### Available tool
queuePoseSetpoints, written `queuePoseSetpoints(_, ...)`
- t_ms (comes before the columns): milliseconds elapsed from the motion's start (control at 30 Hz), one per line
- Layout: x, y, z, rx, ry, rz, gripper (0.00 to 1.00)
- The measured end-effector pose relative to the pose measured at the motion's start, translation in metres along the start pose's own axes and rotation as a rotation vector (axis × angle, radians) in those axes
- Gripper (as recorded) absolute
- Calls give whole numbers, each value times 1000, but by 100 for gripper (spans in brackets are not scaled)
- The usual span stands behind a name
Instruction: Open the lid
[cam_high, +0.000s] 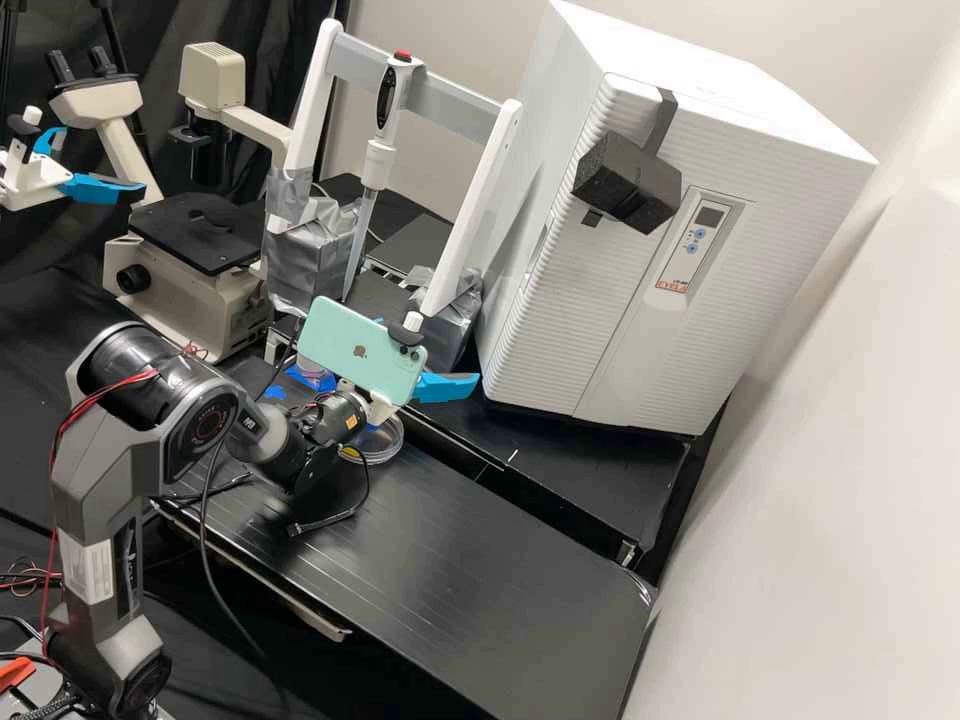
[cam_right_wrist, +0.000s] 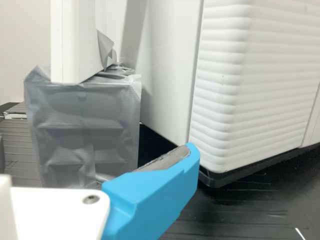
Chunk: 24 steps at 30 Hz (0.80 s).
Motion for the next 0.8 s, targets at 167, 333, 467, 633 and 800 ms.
queuePoseSetpoints(167,0,0,0,0,0,0,100)
queuePoseSetpoints(333,-6,2,5,-9,-9,4,100)
queuePoseSetpoints(467,-25,11,11,-7,0,28,100)
queuePoseSetpoints(633,-63,24,13,14,70,97,100)
queuePoseSetpoints(800,-96,24,11,12,142,113,100)
